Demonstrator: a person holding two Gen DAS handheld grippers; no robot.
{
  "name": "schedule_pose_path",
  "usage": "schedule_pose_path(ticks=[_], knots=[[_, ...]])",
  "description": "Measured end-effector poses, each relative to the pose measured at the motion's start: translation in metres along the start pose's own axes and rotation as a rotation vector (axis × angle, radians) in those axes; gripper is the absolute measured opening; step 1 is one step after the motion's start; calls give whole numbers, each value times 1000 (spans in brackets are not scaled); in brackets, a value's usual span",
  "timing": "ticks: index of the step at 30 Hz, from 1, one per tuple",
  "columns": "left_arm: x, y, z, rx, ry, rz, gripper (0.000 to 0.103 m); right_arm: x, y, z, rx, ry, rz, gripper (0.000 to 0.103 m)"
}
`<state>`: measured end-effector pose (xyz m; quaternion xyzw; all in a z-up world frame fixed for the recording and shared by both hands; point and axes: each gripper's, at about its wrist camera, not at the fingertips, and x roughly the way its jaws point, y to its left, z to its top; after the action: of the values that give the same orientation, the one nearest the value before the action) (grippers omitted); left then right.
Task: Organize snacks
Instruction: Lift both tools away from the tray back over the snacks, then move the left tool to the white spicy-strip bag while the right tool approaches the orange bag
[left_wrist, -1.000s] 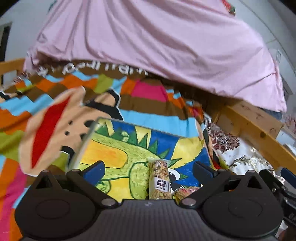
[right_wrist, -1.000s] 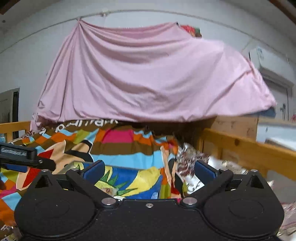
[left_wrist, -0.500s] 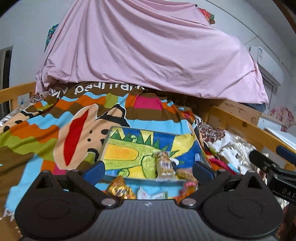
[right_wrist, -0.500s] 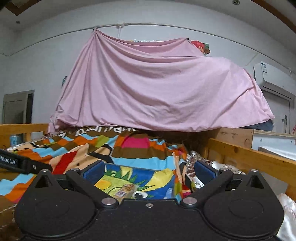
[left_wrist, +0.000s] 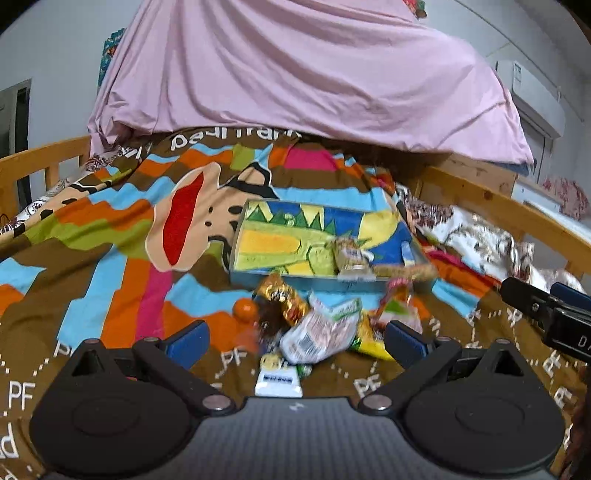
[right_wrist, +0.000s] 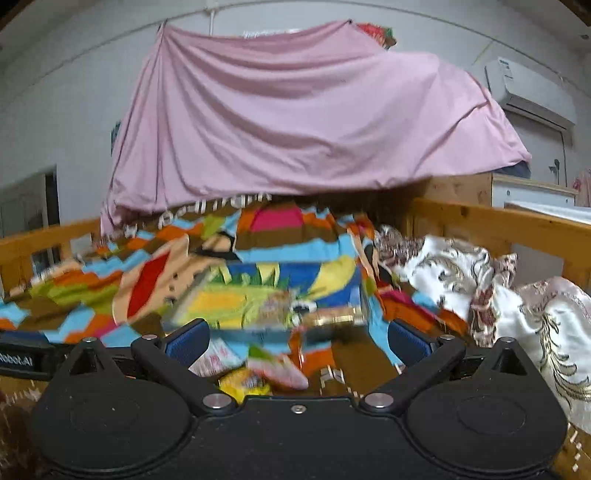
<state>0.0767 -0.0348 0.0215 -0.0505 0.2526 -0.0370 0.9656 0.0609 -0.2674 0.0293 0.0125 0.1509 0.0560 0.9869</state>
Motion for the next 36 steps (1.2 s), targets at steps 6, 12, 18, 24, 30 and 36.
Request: schedule_pose_path(ticks=[6, 12, 18, 24, 30, 36], knots=[[1, 5, -13, 23, 31, 13, 103, 14, 8, -11, -46, 84, -17, 102], [6, 12, -20, 46, 65, 31, 103, 23, 12, -17, -68, 143, -12, 102], [14, 19, -26, 51, 105, 25, 103, 31, 16, -21, -86, 187, -4, 102], [23, 21, -27, 67, 123, 10, 103, 43, 17, -24, -90, 242, -13, 102], [32, 17, -24, 104, 118, -28, 103, 59, 12, -23, -79, 293, 30, 102], [45, 4, -17, 197, 104, -94, 103, 84, 0, -18, -148, 348, 156, 102]])
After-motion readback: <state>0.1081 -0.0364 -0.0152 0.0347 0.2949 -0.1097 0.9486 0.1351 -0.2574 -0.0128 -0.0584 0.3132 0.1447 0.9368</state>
